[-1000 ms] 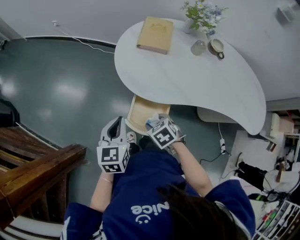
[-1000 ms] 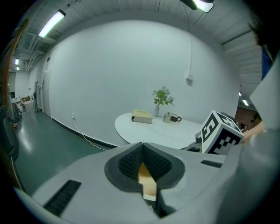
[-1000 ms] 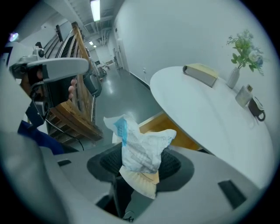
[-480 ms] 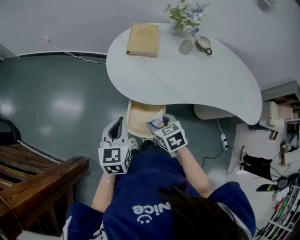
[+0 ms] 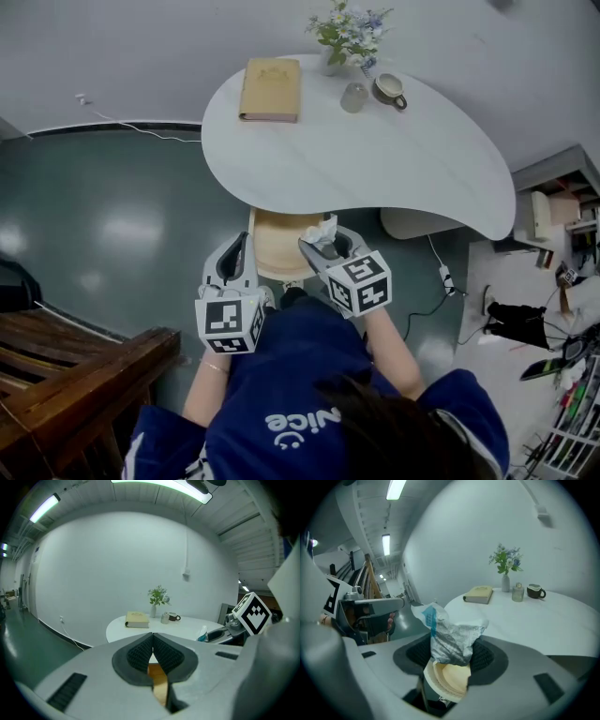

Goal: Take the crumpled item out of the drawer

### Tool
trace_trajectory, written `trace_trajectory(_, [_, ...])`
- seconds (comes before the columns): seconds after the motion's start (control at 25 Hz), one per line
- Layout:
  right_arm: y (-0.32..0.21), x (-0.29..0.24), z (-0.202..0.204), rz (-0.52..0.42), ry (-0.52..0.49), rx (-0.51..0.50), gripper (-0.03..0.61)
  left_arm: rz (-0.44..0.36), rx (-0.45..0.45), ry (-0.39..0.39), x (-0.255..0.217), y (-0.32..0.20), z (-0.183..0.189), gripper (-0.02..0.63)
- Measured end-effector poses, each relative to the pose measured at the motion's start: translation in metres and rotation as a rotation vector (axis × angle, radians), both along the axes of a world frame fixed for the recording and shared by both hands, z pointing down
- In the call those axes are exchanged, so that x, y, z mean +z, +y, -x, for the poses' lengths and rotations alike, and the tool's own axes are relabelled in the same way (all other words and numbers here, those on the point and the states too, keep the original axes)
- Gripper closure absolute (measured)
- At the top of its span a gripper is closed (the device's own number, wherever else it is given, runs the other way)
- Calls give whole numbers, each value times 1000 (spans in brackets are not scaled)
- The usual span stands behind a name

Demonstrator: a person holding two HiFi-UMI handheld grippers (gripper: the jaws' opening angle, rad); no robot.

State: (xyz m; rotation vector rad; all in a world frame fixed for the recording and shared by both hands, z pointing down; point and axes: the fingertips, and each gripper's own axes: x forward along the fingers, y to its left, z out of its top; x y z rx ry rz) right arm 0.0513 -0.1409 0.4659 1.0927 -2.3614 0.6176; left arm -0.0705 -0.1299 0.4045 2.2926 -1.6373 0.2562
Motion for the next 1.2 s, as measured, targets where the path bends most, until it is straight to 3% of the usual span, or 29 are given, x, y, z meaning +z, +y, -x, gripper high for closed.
trace_trajectory(0.2, [-6,-33,-2,-125,-48,49,353,-53,2,-6,-20,0,1,609])
trace_trajectory(0.56, [-13,-74,-9,-231,-132,155,351,-98,-10,-48,-38,-1,10,609])
trace_trajectory(0.84, [-17,-114,-18,-364,-157,238,350,-162,10,-16,-63,-1,9,609])
trace_trajectory(1.2, [-11,-145,-19,-477,-179,258,344,-239,44,-10,-90,-3,1,609])
